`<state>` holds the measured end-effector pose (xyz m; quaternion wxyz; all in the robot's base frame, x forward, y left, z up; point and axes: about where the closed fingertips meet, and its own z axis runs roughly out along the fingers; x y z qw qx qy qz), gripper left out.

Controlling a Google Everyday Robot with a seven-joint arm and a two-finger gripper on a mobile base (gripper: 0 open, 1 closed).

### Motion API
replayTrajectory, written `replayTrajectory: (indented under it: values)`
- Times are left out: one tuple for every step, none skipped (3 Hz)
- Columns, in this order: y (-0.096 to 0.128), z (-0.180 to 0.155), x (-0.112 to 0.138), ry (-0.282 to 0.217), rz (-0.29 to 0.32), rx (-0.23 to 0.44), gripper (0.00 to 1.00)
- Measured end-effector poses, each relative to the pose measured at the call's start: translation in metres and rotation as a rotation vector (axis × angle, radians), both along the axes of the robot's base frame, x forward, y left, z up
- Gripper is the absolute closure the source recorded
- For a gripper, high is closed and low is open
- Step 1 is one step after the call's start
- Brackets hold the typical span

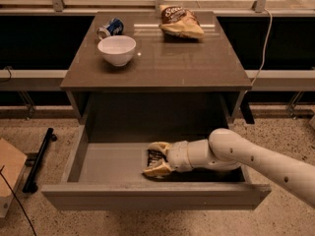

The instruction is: Pick rxbar chocolate from top drawer and place on counter

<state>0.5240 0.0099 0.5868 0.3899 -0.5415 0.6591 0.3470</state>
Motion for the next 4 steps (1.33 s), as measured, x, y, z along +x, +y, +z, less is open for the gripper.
replayTrajectory:
  values:
    - [0.0, 0.003, 0.0, 0.0, 0.0, 0.0, 1.0]
    - [0.0, 0.003, 0.0, 0.0, 0.0, 0.0, 1.0]
    - [0.0, 0.003, 0.0, 0.0, 0.0, 0.0, 1.0]
    - [-0.028, 0.094, 0.003, -0.146, -0.017, 0.027, 1.0]
